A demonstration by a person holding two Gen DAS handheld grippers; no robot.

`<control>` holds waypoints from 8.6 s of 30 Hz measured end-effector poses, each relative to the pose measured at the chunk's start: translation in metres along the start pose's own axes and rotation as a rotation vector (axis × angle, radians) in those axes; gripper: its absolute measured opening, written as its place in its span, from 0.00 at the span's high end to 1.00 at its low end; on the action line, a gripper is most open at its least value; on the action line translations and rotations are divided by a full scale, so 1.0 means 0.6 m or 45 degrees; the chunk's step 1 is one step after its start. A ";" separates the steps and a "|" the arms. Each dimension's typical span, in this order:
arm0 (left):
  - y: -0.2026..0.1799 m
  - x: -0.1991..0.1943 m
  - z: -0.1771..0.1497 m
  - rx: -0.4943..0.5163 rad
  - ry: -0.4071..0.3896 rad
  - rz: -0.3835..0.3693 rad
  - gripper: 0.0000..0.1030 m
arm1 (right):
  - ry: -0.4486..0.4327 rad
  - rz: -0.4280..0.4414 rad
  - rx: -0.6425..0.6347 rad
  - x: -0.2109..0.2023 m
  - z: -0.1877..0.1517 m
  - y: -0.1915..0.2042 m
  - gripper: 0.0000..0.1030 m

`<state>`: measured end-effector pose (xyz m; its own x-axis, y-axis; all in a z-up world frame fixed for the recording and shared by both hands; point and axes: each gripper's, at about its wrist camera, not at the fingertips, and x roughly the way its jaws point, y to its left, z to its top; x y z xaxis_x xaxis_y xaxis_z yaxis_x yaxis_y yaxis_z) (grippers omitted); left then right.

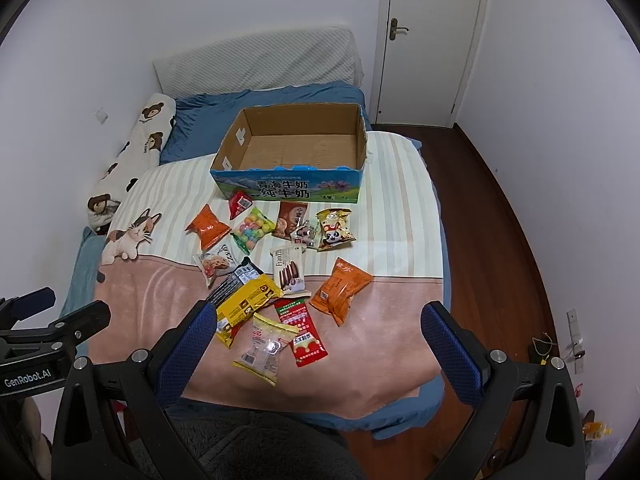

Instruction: Organize snacks

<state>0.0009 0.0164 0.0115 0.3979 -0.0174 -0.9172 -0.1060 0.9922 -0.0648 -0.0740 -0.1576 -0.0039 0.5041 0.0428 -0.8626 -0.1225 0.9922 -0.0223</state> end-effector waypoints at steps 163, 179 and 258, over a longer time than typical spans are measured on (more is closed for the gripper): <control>-0.015 0.691 0.493 -0.045 0.407 -0.138 0.09 | 0.559 0.215 0.085 0.843 0.539 -0.052 0.06; -0.016 0.447 0.408 0.008 0.003 -0.048 0.09 | 0.224 0.081 0.085 0.633 0.495 -0.034 0.06; 0.205 0.541 -0.078 -0.515 0.353 -0.031 0.68 | 0.642 0.245 0.174 0.678 -0.014 0.107 0.43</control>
<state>0.0745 0.1269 -0.3122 0.1528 -0.1268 -0.9801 -0.4669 0.8648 -0.1847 0.1159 -0.0776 -0.3608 0.0075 0.1968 -0.9804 -0.0430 0.9796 0.1963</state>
